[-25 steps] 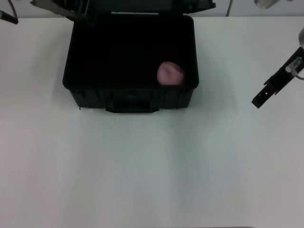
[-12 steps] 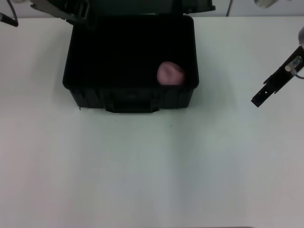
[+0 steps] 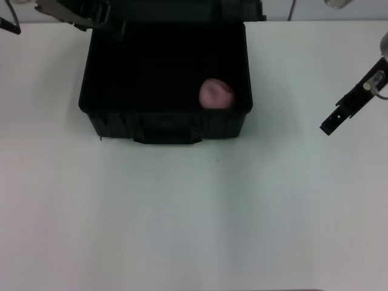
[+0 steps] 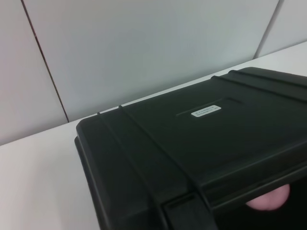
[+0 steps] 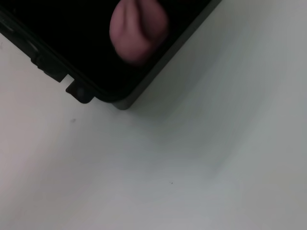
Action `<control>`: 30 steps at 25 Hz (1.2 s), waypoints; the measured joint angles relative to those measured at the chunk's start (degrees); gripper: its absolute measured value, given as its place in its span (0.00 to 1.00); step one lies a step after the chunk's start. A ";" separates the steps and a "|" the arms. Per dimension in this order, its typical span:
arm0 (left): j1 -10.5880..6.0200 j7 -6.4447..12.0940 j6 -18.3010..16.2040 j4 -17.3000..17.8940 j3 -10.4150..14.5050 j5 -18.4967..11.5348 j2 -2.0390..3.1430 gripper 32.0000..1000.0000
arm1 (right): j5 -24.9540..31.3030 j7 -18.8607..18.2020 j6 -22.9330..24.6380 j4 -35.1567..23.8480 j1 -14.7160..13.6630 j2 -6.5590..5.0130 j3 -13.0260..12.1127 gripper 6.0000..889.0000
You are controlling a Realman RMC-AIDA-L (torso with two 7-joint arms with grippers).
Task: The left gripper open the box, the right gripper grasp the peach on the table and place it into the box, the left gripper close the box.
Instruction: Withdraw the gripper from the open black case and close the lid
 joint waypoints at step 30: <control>-1.18 -0.90 -4.56 1.74 0.84 -0.29 -0.15 0.85 | 0.00 -0.18 -0.35 0.00 0.24 0.00 0.00 0.96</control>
